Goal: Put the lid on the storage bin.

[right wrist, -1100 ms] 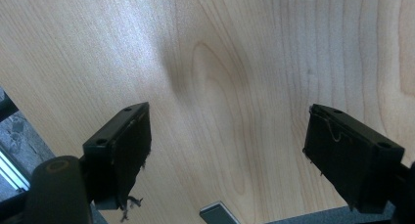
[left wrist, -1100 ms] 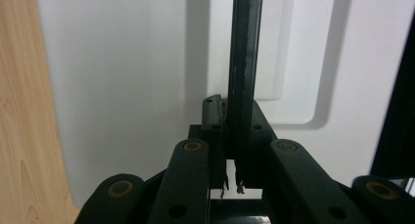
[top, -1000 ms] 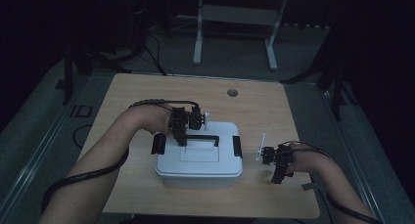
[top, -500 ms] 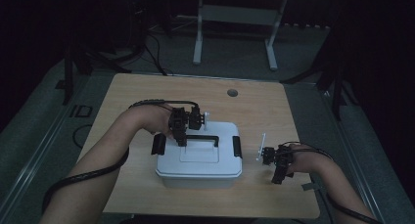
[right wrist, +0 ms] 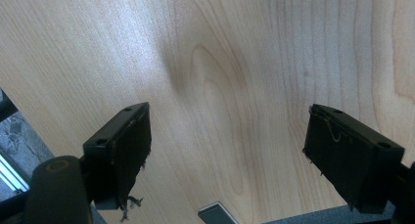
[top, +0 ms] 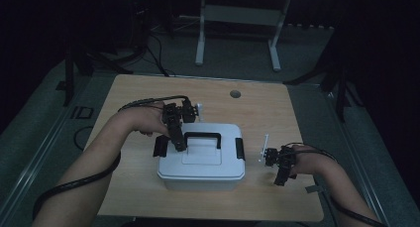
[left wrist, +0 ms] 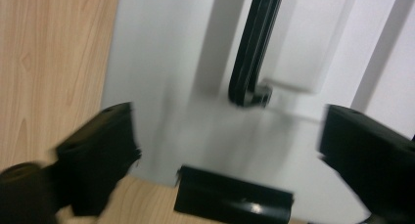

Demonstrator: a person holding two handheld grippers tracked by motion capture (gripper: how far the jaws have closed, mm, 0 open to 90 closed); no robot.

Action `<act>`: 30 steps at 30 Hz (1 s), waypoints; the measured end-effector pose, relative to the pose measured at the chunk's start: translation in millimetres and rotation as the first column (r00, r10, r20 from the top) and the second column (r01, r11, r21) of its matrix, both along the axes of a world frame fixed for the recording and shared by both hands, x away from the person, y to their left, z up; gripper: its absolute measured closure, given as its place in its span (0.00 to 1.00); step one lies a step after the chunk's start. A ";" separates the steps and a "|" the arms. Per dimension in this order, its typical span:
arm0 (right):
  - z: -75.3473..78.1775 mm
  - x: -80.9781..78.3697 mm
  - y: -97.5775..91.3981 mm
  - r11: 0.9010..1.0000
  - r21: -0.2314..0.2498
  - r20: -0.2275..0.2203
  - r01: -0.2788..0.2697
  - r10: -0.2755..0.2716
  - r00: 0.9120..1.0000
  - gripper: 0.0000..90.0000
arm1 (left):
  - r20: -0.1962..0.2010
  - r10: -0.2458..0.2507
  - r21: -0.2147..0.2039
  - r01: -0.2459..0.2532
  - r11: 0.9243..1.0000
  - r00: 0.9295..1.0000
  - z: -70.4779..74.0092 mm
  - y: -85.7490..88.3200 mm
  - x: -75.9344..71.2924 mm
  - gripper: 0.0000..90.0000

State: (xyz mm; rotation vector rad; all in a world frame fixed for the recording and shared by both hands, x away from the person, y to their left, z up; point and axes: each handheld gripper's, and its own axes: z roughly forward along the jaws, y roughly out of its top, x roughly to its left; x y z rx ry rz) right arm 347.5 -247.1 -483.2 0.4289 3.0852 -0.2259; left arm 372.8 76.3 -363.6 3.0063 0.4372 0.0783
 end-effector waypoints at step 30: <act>4.7 0.0 -5.6 1.000 -0.001 0.010 0.024 -0.024 1.000 0.19 | 0.079 0.067 -0.077 -0.061 0.995 0.995 -9.4 109.6 -28.4 0.01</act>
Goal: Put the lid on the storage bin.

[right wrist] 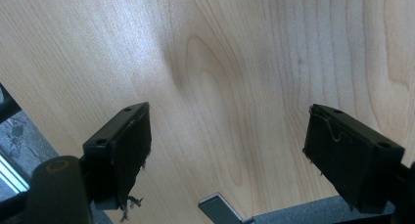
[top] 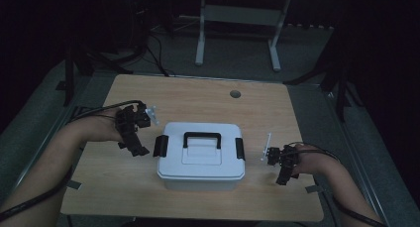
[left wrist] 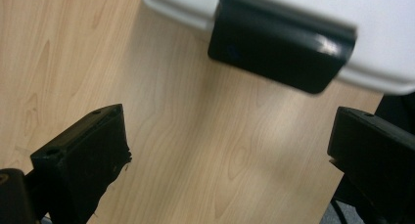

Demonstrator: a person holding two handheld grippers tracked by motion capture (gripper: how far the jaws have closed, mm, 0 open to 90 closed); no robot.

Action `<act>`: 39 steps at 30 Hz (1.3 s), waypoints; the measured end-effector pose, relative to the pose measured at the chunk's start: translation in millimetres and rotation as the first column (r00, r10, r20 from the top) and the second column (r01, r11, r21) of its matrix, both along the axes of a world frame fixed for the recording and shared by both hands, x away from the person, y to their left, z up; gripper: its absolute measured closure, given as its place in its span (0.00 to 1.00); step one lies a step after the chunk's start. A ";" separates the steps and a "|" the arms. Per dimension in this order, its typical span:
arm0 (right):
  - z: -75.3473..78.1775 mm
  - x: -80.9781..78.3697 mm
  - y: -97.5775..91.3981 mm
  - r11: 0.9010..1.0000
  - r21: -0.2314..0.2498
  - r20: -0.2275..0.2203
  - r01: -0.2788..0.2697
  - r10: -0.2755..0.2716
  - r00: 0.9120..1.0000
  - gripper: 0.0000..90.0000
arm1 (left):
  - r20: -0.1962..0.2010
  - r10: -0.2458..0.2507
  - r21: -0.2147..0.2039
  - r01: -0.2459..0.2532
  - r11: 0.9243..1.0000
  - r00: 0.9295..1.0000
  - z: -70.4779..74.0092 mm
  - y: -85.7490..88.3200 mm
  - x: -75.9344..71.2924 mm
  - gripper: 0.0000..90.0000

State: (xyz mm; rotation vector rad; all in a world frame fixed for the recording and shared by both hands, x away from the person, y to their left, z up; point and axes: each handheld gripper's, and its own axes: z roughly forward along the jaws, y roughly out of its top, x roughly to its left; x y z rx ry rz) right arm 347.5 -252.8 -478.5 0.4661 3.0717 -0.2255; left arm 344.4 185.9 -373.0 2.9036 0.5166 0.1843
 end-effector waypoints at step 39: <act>-10.5 -1.3 -5.2 1.000 0.010 -0.007 0.010 -0.010 1.000 0.19 | -0.075 0.065 -0.020 -0.066 0.998 0.995 -74.8 60.7 -25.6 0.01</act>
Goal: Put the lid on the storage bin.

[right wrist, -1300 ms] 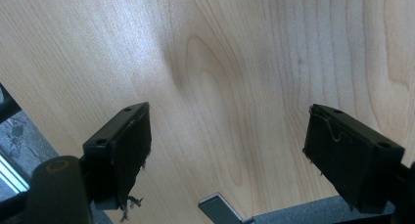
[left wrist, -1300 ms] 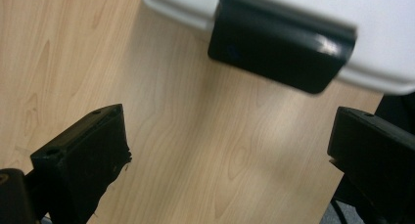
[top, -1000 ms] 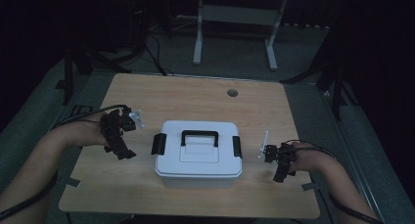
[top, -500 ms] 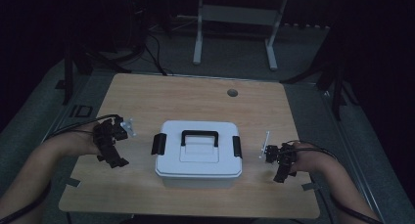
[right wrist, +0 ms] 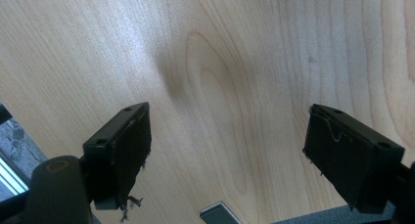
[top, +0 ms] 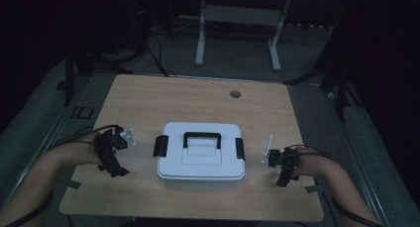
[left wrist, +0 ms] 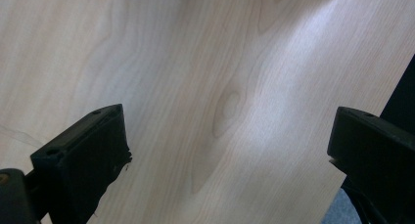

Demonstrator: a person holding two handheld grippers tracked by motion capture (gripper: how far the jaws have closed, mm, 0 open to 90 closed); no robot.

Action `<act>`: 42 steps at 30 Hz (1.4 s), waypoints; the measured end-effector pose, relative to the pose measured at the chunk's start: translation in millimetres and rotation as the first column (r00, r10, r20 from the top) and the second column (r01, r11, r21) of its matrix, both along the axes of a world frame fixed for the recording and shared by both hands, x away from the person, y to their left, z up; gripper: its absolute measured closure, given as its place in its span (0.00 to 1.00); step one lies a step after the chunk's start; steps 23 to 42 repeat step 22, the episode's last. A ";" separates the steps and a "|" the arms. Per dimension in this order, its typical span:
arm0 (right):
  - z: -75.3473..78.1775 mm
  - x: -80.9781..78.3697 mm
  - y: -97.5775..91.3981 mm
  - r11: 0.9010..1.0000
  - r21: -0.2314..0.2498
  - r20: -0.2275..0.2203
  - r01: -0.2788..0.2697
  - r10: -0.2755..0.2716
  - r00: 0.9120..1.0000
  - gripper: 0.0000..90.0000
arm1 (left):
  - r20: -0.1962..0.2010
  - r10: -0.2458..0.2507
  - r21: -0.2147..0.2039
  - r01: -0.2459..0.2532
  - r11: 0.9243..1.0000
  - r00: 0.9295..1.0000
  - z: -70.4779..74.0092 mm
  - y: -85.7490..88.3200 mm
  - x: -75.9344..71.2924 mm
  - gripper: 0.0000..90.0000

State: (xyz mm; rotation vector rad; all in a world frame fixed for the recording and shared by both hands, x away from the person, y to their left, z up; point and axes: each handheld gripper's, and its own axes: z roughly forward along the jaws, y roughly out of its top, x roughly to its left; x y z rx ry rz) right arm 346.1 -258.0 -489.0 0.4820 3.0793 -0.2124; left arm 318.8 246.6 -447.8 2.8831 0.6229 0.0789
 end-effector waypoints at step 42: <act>-0.5 -1.3 -3.7 1.000 0.013 0.002 0.012 -0.012 1.000 0.19 | -0.047 0.070 -0.012 -0.070 0.997 0.996 -43.8 33.1 -18.1 0.01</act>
